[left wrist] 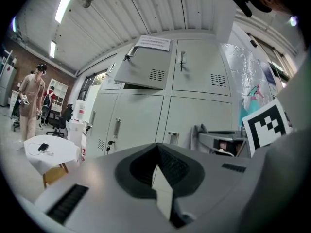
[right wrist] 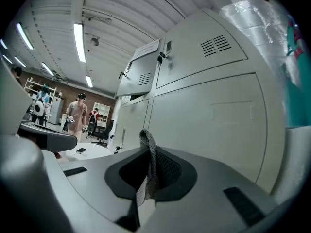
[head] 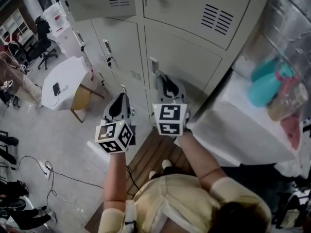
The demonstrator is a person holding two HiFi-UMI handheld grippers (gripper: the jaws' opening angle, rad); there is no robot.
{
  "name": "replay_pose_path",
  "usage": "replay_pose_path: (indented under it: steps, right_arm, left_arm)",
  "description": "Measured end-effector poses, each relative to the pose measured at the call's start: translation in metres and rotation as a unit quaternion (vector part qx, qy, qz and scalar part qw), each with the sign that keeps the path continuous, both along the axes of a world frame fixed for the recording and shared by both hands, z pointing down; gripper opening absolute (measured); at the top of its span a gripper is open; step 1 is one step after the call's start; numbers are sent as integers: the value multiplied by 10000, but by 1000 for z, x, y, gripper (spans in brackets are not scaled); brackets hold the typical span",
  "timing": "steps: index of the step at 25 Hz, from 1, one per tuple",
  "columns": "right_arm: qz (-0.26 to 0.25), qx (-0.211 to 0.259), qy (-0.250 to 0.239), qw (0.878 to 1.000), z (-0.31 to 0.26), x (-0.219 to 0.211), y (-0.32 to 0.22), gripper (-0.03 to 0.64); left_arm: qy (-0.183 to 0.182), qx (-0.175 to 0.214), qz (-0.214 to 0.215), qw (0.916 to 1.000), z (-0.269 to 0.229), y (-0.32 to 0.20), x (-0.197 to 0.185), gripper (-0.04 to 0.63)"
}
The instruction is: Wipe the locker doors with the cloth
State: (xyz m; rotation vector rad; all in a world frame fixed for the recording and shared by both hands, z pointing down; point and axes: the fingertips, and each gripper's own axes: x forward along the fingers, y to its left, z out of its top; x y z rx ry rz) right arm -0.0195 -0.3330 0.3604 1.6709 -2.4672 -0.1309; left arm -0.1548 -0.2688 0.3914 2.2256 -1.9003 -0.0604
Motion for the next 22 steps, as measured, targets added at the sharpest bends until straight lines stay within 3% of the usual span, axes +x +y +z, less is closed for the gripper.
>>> replay_pose_path:
  steps: [12, 22]
  right_arm:
    - [-49, 8, 204, 9998, 15, -24, -43, 18]
    - [320, -128, 330, 9989, 28, 4, -52, 19]
  left_arm:
    - [101, -119, -427, 9990, 7, 8, -29, 2]
    - [86, -99, -257, 9996, 6, 3, -16, 2]
